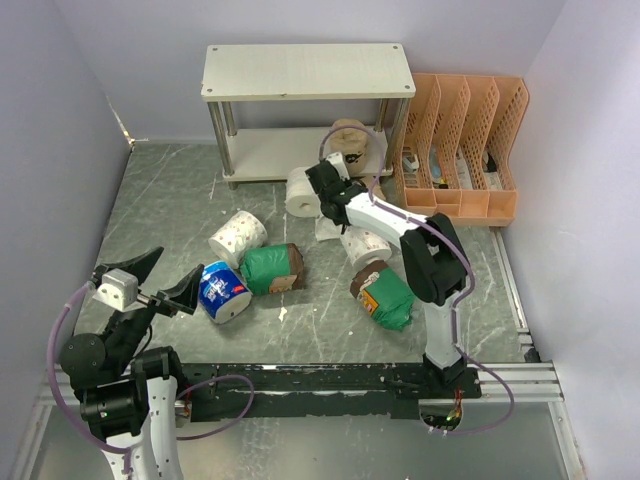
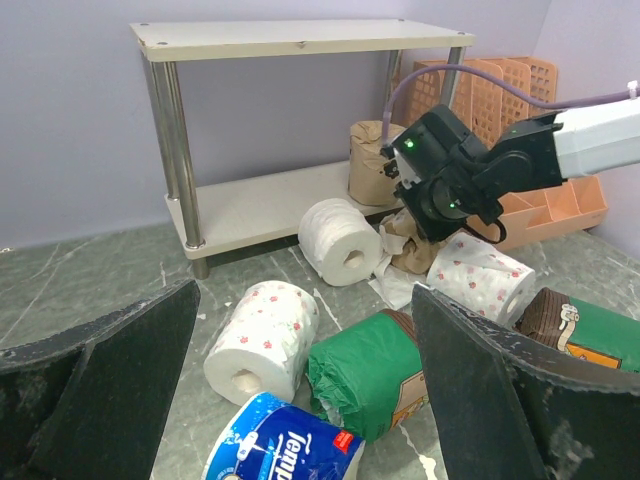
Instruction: Place and organize the paper towels onto the shelf
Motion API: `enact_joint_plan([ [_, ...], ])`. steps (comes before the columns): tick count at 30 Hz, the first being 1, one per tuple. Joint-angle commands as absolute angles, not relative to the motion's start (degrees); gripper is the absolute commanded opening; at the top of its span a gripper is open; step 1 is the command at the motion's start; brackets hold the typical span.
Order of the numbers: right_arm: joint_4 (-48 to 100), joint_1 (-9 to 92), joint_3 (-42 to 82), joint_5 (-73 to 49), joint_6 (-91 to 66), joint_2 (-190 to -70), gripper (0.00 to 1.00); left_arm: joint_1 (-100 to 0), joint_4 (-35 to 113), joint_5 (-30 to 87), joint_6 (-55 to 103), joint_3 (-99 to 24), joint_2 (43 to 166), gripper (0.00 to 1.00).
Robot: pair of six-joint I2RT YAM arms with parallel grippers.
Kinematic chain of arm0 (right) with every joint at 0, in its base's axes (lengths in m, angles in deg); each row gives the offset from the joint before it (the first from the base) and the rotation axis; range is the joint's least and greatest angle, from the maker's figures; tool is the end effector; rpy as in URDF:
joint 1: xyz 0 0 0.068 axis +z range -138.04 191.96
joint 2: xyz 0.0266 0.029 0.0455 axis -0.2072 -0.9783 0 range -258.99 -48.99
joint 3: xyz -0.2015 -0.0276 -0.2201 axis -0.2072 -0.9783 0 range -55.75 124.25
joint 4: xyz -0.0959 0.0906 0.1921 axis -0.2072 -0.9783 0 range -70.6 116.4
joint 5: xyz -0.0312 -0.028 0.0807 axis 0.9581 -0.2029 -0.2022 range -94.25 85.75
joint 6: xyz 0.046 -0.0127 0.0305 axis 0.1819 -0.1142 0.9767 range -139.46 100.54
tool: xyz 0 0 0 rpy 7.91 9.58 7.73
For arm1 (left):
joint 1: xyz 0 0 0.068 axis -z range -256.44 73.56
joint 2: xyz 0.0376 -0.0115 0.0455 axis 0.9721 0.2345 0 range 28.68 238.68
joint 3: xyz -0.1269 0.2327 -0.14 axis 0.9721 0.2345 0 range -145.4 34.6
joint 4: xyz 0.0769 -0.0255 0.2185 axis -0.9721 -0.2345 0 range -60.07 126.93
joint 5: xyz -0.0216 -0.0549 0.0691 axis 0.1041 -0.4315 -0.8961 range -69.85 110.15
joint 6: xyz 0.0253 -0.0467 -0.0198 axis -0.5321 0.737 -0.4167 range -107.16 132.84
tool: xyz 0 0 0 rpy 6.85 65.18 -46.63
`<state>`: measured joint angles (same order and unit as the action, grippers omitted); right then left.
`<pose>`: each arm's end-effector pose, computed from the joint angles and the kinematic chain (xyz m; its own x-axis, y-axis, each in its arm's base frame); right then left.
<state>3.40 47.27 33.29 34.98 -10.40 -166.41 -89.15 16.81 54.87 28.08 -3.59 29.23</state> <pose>0.3710 0.2322 0.2415 -0.6494 -0.3106 -0.6941 -0.0238 0.9206 -0.3897 -0.0311 -0.0302 0.3268 0.1917 -0.1783 -0.9651 0.4139 0.9063 -0.0852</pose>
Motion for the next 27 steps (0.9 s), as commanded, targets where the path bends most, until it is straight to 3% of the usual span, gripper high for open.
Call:
enact_joint_plan([
  [1, 5.4, 46.8, 28.9, 28.0, -5.3, -159.5, 0.00, -89.0, 17.8, 55.2, 28.2, -4.2, 28.5, 0.99],
  [8, 16.3, 42.9, 19.1, 15.1, 3.3, -144.3, 0.00, -89.0, 17.9, 55.4, 28.1, -4.1, 28.5, 0.99],
  [14, 23.7, 36.1, 14.9, 2.1, 14.2, -138.8, 0.00, -89.0, 17.8, 55.5, 28.2, -4.1, 28.5, 0.99],
  [27, 58.2, 32.4, 10.1, -25.0, 46.9, -150.1, 0.00, -89.1, 17.9, 55.5, 28.2, -4.0, 28.5, 0.99],
])
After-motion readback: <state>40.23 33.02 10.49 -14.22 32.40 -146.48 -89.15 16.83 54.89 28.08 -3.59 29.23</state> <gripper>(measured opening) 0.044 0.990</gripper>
